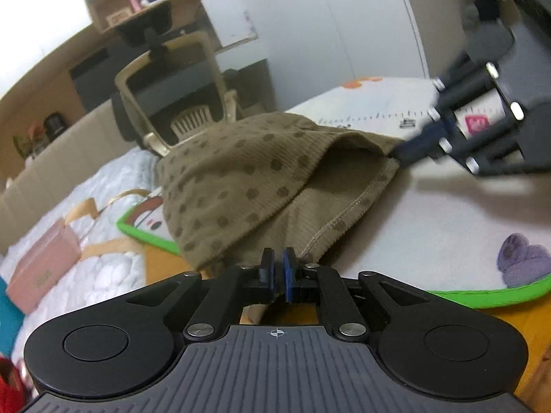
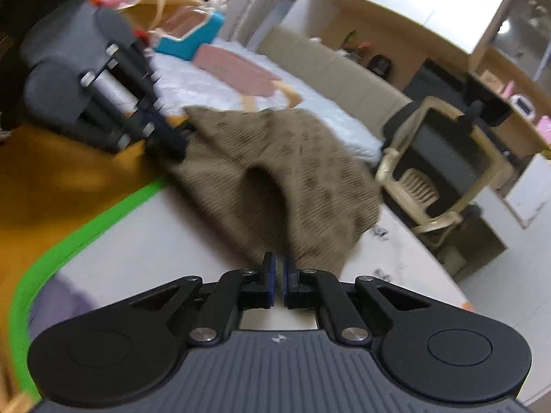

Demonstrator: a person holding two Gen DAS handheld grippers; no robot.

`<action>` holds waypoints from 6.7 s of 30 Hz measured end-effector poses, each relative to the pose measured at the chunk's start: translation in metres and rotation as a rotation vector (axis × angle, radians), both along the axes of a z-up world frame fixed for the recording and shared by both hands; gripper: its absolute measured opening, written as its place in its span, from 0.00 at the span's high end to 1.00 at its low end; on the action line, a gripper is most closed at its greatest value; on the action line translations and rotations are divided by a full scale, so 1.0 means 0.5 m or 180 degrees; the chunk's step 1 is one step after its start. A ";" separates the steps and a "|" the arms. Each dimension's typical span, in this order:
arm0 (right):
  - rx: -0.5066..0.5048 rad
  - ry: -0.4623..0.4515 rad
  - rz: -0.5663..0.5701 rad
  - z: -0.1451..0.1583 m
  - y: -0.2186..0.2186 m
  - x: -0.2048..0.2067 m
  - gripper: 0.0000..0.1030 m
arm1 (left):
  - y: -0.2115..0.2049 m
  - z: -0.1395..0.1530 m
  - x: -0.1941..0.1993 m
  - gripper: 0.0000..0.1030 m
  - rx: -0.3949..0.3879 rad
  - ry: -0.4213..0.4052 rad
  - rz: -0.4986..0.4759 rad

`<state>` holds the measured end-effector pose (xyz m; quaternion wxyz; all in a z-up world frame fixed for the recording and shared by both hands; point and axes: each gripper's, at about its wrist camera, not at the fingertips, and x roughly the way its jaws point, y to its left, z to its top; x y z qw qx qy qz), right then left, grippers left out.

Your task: Fold clothes

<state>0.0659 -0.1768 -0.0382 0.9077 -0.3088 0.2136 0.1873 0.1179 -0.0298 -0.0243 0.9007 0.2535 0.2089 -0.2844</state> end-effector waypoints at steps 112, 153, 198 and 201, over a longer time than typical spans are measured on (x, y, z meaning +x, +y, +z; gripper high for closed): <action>0.1608 0.1173 -0.0988 0.003 -0.088 0.270 0.00 | 0.137 -0.023 0.220 0.02 -0.1184 0.1358 0.0747; 0.1777 0.0932 -0.0510 0.108 -0.090 0.277 0.00 | 0.171 -0.001 0.198 0.10 -0.1391 0.1440 0.1063; 0.1867 0.0877 -0.1072 0.069 -0.141 0.433 0.00 | 0.085 0.036 0.500 0.08 -0.1263 0.1369 0.1108; 0.1698 0.1071 -0.0916 0.046 -0.114 0.404 0.00 | 0.096 0.043 0.499 0.09 -0.1391 0.1409 0.1080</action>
